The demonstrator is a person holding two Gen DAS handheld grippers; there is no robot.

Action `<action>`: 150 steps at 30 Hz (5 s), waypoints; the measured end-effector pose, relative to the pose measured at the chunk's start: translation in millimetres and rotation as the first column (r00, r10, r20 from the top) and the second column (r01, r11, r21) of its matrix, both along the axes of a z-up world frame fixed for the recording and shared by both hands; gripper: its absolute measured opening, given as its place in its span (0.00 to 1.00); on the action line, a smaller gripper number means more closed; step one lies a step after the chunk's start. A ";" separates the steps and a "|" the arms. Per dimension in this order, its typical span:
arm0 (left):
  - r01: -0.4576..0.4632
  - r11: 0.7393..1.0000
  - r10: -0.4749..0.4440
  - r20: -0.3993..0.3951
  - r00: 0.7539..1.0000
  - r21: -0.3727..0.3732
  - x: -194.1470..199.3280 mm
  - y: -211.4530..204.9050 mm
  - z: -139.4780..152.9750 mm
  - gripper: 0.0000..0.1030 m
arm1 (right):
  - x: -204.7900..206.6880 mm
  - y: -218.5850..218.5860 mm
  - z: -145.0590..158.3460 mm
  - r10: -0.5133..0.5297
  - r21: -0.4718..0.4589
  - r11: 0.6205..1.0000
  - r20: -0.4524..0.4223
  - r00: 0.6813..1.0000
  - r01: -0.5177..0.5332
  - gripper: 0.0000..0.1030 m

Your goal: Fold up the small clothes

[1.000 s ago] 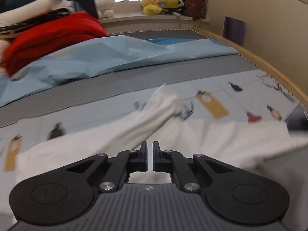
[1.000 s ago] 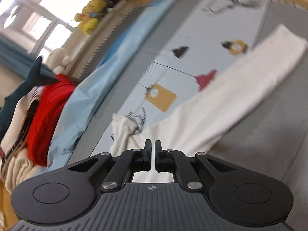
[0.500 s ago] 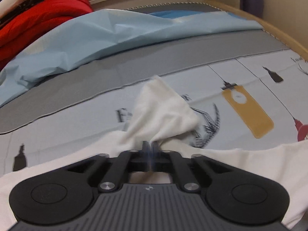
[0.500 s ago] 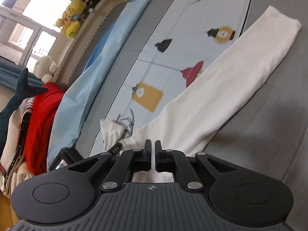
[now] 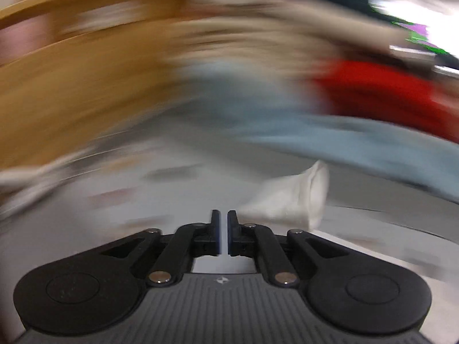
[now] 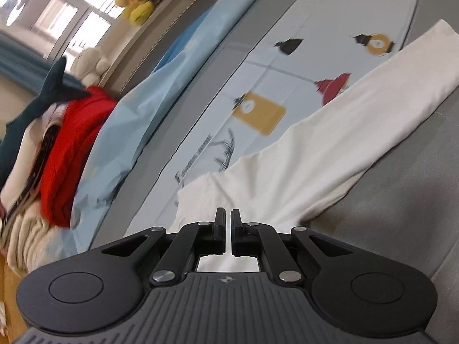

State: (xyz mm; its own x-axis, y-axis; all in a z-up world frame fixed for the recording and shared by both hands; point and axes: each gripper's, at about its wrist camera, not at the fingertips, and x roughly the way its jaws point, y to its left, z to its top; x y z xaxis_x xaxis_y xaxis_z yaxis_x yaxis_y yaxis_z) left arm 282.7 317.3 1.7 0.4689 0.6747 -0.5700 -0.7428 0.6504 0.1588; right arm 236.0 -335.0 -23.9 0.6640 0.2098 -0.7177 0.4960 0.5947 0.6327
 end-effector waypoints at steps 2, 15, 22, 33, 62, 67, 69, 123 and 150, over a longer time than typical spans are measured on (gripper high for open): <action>-0.200 0.980 0.200 -0.007 0.980 -0.017 -37.2 41.9 -4.0 0.07 | -0.1 11.2 0.2 0.023 -0.023 0.999 -0.008 1.000 -0.023 0.04; 0.486 0.828 -0.518 -0.050 0.854 -0.278 11.9 -71.1 -109.4 0.35 | 9.7 59.8 -8.1 0.108 -0.140 0.984 -0.057 0.993 -0.115 0.04; 0.368 0.860 -0.468 -0.260 0.845 -0.353 19.3 -43.8 -147.2 0.33 | 13.4 51.6 -10.5 0.129 -0.182 0.973 -0.081 0.988 -0.142 0.04; 0.427 0.793 -0.511 -0.095 0.854 -0.434 -73.1 -81.3 -40.8 0.33 | -49.9 17.1 49.8 0.086 -0.308 0.949 0.065 0.994 -0.062 0.04; 0.261 0.670 -0.583 -0.275 0.765 -0.695 -257.4 -123.1 -127.5 0.27 | -224.0 43.3 -89.3 0.473 -0.262 0.805 -0.259 0.842 -0.533 0.22; 0.326 0.668 -0.626 -0.267 0.733 -0.668 -262.1 -138.6 -121.1 0.07 | -222.8 37.2 -78.1 0.488 -0.259 0.801 -0.241 0.839 -0.540 0.05; 0.369 0.640 -0.639 -0.201 0.743 -0.674 -268.6 -142.8 -105.1 0.06 | -224.4 17.2 -59.1 0.409 -0.251 0.860 -0.179 0.895 -0.444 0.05; 0.576 0.748 -0.568 0.131 0.812 -0.329 -138.7 -43.8 -20.2 0.15 | -139.1 58.6 98.5 0.528 -0.637 0.726 0.273 0.804 -0.260 0.16; 0.052 0.881 0.116 0.321 0.940 -0.470 -93.0 248.9 -131.6 0.31 | -44.3 161.0 43.5 0.692 -0.641 0.591 0.089 0.717 -0.490 0.16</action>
State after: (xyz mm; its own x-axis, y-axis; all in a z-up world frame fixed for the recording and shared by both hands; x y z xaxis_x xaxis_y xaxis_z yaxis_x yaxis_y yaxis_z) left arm 189.7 566.2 -129.9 0.6684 0.3875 -0.6349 -0.7177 0.5601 -0.4137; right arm 191.7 -173.9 19.6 0.7288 0.2844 -0.6228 -0.2496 0.9574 0.1452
